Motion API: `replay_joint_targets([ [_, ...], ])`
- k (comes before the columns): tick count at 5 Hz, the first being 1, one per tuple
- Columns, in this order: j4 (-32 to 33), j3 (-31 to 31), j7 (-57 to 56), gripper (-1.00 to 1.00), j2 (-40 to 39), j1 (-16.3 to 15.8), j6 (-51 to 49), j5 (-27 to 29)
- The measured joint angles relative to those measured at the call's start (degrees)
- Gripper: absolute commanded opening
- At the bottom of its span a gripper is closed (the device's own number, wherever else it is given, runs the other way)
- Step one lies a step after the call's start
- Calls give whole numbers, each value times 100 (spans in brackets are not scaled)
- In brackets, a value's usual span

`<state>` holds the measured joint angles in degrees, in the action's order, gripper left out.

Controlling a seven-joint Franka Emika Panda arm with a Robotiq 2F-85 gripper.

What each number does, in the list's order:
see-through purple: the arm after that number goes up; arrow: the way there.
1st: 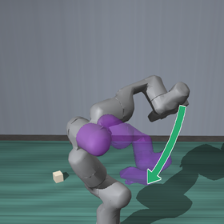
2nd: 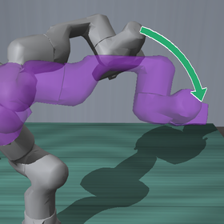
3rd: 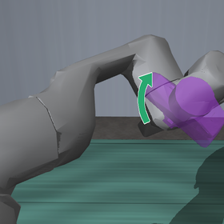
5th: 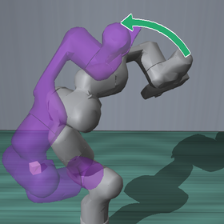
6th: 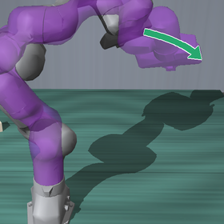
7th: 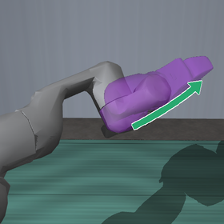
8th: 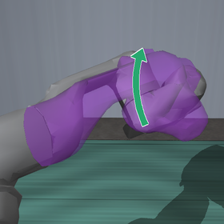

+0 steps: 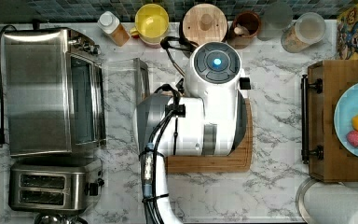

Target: Pick up the bowl.

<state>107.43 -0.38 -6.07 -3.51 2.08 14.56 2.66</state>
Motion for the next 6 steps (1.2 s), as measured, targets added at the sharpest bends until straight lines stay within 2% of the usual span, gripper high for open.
replay_joint_targets([
  [2, 62, -20, -5, -100, -33, 11, 27, 36],
  [3, 224, 11, -39, -100, -14, 5, 347, 8],
  [4, 632, 89, -63, -100, 60, 7, 874, 8],
  [5, 1164, 124, -109, -100, 220, 118, 1049, -327],
  [6, 1611, 349, -445, 0, 360, 155, 1048, -426],
])
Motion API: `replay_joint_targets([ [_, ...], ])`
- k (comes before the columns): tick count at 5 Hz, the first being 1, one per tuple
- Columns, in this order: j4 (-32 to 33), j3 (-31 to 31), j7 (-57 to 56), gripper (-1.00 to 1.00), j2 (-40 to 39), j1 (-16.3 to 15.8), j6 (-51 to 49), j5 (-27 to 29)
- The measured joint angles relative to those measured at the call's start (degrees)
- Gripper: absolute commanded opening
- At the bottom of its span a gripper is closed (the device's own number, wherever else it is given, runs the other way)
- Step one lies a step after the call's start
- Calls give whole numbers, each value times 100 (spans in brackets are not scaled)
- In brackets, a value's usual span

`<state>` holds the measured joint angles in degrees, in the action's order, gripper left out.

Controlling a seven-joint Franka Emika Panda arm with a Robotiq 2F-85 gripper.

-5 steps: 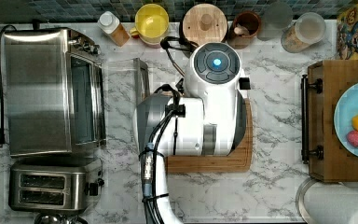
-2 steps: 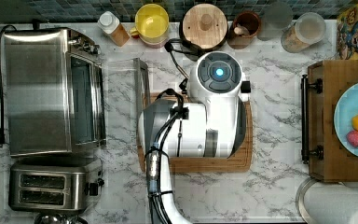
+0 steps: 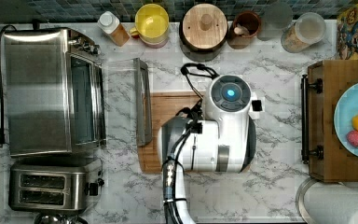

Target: Pick up the bowl.

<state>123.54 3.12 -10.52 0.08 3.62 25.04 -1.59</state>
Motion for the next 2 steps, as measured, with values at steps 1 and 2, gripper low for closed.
replay_joint_targets([
  [1, 269, 247, -271, 0, 25, 105, 36, 0],
  [2, 414, 409, -278, 0, 28, 268, 337, -129],
])
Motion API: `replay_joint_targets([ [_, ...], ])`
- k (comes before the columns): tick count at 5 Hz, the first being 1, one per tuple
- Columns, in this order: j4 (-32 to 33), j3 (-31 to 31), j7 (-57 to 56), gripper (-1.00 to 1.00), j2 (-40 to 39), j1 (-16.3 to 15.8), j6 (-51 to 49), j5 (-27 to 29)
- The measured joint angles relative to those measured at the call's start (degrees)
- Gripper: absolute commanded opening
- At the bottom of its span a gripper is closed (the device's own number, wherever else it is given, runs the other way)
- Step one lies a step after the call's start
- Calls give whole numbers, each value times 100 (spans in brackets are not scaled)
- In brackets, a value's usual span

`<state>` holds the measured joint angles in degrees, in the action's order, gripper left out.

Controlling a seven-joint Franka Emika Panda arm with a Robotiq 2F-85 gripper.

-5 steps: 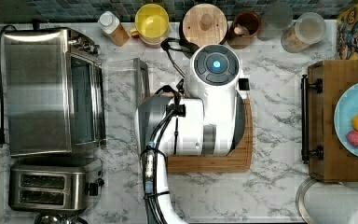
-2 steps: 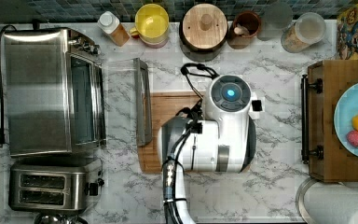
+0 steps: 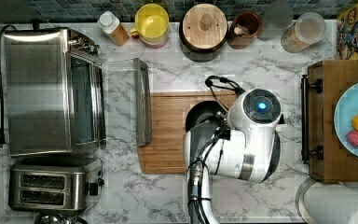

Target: Pick up the bowl.

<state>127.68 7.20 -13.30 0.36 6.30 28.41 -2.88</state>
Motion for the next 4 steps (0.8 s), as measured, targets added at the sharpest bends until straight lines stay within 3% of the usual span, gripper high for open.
replay_joint_targets([
  [2, 537, 58, -347, 0, 390, 283, 622, 5],
  [4, 962, 69, -1028, 0, 555, 280, 1316, 22],
])
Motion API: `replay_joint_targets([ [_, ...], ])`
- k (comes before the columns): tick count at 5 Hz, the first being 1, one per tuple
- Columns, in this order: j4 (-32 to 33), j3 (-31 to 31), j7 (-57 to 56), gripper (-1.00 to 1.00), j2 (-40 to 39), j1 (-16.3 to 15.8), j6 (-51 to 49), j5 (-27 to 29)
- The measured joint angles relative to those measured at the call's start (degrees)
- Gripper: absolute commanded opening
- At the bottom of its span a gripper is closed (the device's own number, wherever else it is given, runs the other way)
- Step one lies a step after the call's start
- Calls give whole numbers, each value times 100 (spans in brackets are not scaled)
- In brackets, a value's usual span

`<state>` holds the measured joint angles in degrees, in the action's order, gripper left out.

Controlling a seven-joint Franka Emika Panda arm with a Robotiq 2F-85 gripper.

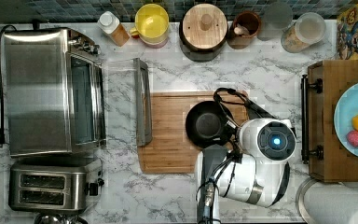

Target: Pick up the bowl.

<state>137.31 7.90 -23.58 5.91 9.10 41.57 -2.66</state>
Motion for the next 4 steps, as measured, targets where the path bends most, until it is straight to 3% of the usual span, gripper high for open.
replay_joint_targets([
  [1, 0, 1, -197, 0, -256, 3, 394, -1],
  [3, 168, 90, -1298, 0, -677, 55, 548, 689],
  [4, 392, 297, -1639, 0, -688, -118, 906, 807],
])
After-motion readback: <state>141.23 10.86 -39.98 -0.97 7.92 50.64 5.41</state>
